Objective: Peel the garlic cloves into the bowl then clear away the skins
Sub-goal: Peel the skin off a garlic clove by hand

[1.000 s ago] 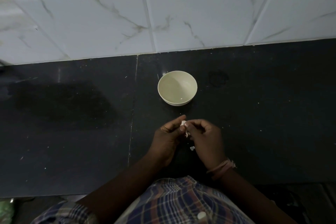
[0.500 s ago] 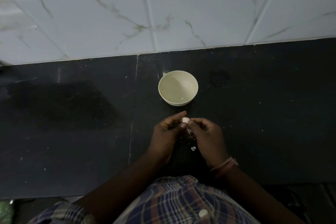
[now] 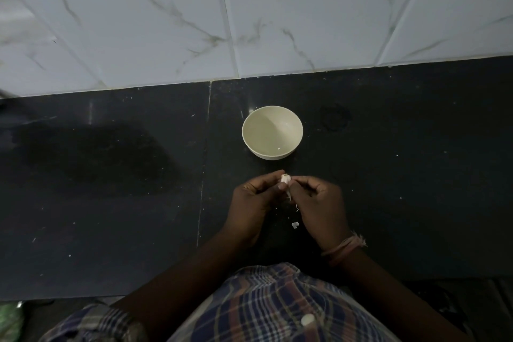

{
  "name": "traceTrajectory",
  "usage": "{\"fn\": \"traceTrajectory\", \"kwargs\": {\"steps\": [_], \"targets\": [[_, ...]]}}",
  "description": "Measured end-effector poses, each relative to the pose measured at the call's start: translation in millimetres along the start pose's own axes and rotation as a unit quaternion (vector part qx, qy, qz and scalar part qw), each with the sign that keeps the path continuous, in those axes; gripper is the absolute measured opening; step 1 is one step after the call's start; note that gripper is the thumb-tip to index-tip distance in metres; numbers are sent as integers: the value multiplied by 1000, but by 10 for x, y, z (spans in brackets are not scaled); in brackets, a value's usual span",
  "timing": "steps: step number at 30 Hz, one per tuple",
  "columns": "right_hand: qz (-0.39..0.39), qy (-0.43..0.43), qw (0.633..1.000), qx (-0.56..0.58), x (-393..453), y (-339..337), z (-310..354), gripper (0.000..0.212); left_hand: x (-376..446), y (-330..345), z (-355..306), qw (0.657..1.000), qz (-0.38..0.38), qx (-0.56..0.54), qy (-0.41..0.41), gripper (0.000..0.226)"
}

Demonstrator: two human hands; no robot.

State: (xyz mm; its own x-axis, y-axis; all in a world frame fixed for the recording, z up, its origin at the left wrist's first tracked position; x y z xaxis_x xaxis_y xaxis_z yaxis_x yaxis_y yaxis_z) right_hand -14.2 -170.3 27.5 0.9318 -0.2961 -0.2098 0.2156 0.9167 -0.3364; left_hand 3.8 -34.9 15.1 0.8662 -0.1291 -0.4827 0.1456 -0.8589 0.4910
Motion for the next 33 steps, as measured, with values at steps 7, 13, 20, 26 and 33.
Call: {"fn": "traceTrajectory", "kwargs": {"steps": [7, 13, 20, 26, 33], "targets": [[-14, -6, 999, -37, -11, -19, 7, 7, -19, 11, -10, 999, 9, 33, 15, 32], [-7, -14, 995, -103, -27, 18, -46, 12, -34, -21, -3, 997, -5, 76, 29, 23], [-19, -47, 984, -170, -53, 40, -50, 13, -23, -50, 64, 996, -19, 87, 28, 22], [-12, -71, 981, -178, -65, 28, -29, 15, -45, -11, 91, 998, -30, 49, 7, 24], [-16, -93, 970, -225, -55, 49, -47, 17, -54, 2, 118, 999, -35, 23, -11, 22]]}}
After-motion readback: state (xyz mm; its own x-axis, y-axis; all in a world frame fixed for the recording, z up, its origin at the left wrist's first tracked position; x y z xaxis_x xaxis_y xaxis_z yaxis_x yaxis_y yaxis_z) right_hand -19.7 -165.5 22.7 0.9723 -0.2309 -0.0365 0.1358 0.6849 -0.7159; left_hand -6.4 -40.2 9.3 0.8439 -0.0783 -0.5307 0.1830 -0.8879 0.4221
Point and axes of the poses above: each hand's wrist, its own x-axis towards the middle knuckle, its own y-axis out of the palm, z = x × y, the point moved 3 cm from there along x, towards the middle knuckle, and after that the axes turned 10 degrees about -x, right-handed, at the moved point
